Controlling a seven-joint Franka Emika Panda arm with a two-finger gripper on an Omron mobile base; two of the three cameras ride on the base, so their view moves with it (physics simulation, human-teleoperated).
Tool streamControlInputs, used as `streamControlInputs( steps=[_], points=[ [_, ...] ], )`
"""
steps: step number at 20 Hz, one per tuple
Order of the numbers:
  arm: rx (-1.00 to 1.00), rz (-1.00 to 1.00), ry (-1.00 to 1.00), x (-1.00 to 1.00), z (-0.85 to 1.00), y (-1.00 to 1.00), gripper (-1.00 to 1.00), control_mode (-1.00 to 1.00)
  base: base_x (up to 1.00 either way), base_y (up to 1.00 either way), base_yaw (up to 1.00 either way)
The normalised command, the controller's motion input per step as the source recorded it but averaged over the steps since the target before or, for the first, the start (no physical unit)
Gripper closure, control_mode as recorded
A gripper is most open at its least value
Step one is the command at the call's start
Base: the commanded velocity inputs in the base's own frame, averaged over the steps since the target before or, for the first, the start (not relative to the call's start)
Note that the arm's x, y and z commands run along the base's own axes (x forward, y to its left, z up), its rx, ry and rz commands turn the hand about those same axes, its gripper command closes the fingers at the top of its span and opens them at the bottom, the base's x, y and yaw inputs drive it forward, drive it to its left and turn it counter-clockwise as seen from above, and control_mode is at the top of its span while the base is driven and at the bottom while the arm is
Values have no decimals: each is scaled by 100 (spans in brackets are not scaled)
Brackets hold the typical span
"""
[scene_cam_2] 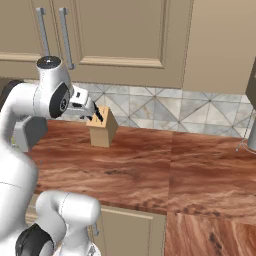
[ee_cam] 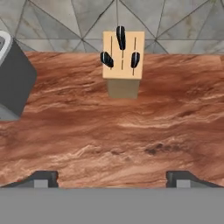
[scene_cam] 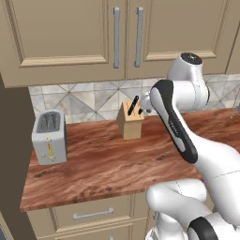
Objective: Open the cabinet, pick the kettle from the cabinet, and place it in the sink.
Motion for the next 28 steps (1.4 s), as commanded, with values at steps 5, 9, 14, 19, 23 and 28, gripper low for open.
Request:
streamControlInputs(
  steps=[5,9,14,19,23,28],
  points=[
    [-1,0,-25,-25,32,11,-100,-100,0,0,0],
    [0,0,-24,-35,36,0,-100,-100,0,0,0],
    [0,0,-23,-32,28,0,-100,-100,0,0,0],
    [0,0,-21,-34,26,0,-100,-100,0,0,0],
    [0,0,-21,-43,24,0,-100,-100,0,0,0],
    [0,0,-18,-44,19,0,-100,-100,0,0,0]
  ],
)
